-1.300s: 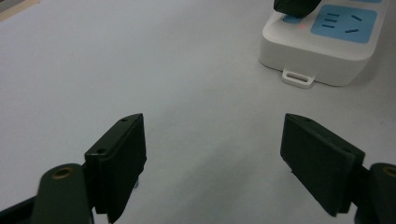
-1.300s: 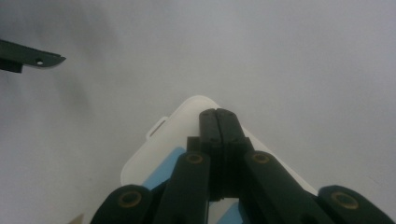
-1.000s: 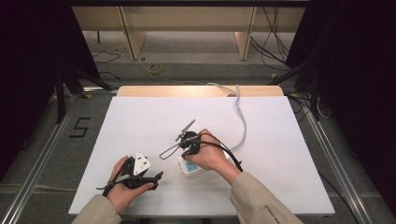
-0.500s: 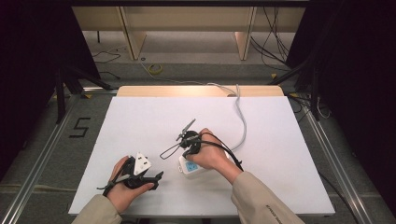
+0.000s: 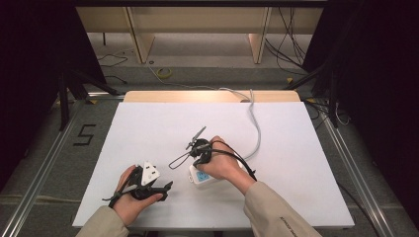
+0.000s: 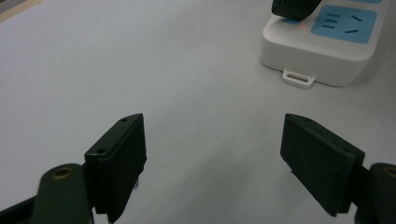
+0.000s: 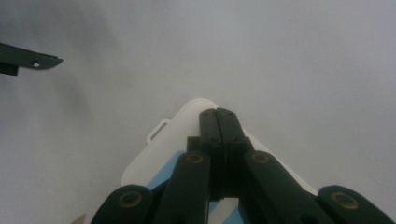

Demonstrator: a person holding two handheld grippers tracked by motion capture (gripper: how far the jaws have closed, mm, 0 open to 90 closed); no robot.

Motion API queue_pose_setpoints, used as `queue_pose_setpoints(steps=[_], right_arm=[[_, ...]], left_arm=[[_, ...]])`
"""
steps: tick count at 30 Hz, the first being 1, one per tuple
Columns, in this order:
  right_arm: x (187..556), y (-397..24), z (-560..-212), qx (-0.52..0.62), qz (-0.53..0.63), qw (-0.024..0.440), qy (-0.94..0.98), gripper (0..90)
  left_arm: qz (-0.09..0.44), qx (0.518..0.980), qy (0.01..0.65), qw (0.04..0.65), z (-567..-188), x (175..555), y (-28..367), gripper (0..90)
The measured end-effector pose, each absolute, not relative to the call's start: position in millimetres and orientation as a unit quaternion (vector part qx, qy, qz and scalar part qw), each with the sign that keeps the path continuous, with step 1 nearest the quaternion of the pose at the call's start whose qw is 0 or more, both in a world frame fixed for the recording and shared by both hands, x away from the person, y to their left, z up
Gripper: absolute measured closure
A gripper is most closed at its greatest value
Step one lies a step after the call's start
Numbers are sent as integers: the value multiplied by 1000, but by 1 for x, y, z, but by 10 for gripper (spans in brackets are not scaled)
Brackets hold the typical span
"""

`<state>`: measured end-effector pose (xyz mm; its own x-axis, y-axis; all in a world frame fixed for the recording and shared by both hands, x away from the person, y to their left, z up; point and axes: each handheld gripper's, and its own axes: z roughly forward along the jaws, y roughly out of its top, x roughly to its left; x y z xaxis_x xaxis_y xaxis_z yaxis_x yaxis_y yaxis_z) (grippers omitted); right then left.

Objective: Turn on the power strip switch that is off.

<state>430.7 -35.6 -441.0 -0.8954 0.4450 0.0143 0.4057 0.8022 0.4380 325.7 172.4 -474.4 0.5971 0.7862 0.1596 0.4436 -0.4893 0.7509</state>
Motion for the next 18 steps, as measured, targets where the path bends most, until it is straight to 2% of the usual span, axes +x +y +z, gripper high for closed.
queue_pose_setpoints(steps=[18], right_arm=[[431, -36, -444, 229, 233, 37, 944, 900]], left_arm=[[252, 825, 373, 341, -474, 326, 173, 224]])
